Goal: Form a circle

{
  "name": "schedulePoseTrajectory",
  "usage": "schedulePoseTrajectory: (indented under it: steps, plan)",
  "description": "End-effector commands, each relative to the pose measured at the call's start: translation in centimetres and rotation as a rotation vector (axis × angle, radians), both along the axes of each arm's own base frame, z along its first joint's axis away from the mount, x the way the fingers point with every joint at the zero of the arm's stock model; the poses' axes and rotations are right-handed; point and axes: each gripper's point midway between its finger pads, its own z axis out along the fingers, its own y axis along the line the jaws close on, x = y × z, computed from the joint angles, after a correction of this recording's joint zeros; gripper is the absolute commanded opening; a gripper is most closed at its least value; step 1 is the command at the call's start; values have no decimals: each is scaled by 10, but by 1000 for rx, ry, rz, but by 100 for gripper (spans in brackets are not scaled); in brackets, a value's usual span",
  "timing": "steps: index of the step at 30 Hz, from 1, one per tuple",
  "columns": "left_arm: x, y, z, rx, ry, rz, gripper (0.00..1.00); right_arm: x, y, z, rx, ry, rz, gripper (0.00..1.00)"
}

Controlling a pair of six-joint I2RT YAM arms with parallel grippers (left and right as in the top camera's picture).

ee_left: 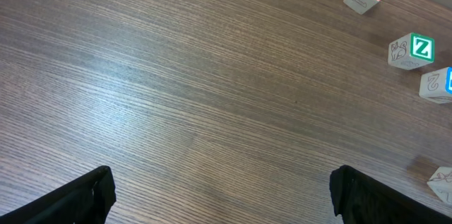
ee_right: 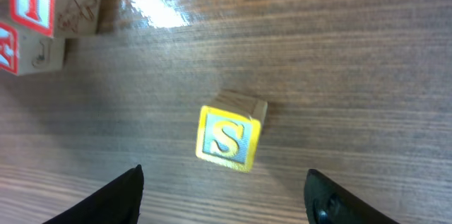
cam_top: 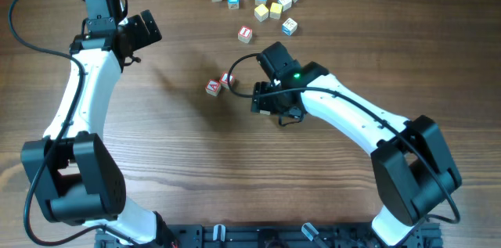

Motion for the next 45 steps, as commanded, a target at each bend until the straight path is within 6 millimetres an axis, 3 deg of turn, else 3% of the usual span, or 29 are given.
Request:
schedulePoseTrajectory:
  steps: [1,6,11,14,17,25,27,30,33,43,45]
  plan:
    - [1,1,6,-5,-15,9,100,10,0,-6,-26,-28,-42,78]
    - [1,1,6,-5,-15,9,100,9,8,-23,-3,10,-29,76]
    - [1,1,6,-5,-15,9,100,8,12,-28,10,26,-23,51]
    - [1,1,6,-5,-15,9,100,11,14,-26,20,10,-23,48]
    - [1,1,6,-5,-15,9,100,13,15,-26,24,1,-23,35]
    - [1,1,6,-5,-15,9,100,22,20,-22,47,-36,-24,34]
    - [1,1,6,-5,-15,9,100,18,21,-23,51,-18,-20,44]
    - [1,1,6,-5,-15,9,100,9,18,-26,44,22,-14,47]
    - [1,1,6,-5,-15,9,100,8,18,-27,40,28,-14,30]
    - [1,1,6,-5,-15,9,100,30,26,-20,70,-67,-24,27]
    - [1,1,6,-5,-15,9,100,28,26,-21,71,-61,-23,41]
